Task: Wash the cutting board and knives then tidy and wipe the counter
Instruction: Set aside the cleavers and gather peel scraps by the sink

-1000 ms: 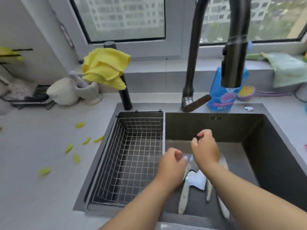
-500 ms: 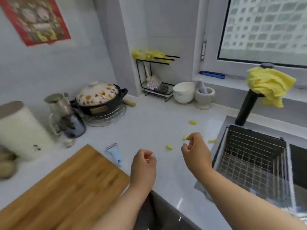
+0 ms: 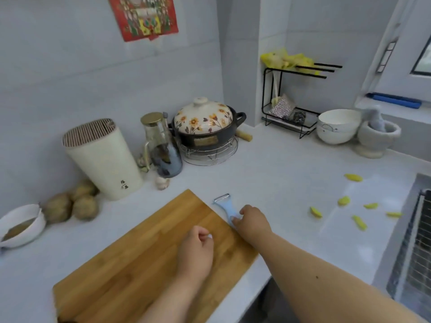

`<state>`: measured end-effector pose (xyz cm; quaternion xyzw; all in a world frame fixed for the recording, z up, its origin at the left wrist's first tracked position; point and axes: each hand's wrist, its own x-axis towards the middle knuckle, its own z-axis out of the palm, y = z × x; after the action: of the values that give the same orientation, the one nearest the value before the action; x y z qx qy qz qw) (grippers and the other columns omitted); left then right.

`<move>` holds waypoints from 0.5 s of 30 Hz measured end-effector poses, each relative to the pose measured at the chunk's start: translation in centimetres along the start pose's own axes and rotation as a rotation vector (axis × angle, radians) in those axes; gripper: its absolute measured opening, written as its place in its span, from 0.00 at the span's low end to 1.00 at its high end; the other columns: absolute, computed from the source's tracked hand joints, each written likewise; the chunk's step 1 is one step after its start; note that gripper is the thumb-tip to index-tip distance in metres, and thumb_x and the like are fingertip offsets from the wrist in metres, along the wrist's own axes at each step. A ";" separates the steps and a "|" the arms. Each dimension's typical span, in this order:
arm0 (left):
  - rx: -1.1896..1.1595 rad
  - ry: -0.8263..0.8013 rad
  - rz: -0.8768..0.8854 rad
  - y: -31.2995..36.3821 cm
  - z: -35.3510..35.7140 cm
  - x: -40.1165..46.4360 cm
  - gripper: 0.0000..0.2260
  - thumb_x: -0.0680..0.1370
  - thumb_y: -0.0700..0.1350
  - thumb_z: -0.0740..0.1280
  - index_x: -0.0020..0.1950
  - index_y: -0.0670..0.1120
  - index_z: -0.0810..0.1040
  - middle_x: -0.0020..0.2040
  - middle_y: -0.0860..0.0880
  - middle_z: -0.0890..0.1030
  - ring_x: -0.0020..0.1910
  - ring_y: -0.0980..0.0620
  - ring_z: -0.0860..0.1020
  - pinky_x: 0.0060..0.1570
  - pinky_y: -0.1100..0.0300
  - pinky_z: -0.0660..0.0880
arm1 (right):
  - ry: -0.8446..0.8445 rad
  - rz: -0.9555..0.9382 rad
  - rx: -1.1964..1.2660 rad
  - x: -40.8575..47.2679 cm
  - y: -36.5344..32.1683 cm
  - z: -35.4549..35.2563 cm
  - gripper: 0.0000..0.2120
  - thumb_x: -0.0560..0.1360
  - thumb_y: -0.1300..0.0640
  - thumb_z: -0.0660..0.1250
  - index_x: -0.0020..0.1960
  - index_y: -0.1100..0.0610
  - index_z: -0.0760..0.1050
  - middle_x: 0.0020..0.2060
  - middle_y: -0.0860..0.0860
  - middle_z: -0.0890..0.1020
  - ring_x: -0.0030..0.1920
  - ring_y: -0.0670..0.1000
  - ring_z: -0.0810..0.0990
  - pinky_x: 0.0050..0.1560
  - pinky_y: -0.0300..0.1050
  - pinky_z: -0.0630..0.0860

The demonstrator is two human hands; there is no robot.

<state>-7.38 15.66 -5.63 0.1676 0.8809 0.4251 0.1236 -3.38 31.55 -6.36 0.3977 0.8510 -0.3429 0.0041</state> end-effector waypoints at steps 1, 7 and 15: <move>-0.006 -0.004 0.007 0.1 0.2 0.1 0.01 0.78 0.43 0.65 0.48 0.47 0.76 0.44 0.53 0.78 0.45 0.53 0.77 0.45 0.61 0.72 | -0.011 0.013 -0.026 0.3 -0.2 0.4 0.17 0.77 0.47 0.64 0.59 0.59 0.71 0.55 0.56 0.77 0.55 0.56 0.76 0.49 0.44 0.72; -0.020 -0.044 0.045 1.7 1.2 -0.3 0.02 0.78 0.43 0.63 0.50 0.49 0.75 0.46 0.55 0.77 0.45 0.58 0.75 0.43 0.64 0.70 | -0.042 0.080 0.064 0.9 0.0 0.4 0.15 0.75 0.54 0.64 0.35 0.55 0.62 0.32 0.50 0.70 0.32 0.49 0.69 0.27 0.40 0.60; -0.129 -0.139 0.102 8.1 7.3 -2.2 0.06 0.77 0.39 0.63 0.48 0.50 0.74 0.45 0.51 0.79 0.44 0.55 0.77 0.39 0.65 0.69 | 0.207 0.056 0.497 -3.0 7.1 -6.7 0.13 0.76 0.55 0.67 0.36 0.56 0.68 0.31 0.51 0.74 0.40 0.59 0.81 0.37 0.46 0.72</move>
<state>-1.17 24.62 -3.49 0.2332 0.8312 0.4740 0.1730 5.30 36.63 -4.46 0.4429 0.7253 -0.4986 -0.1709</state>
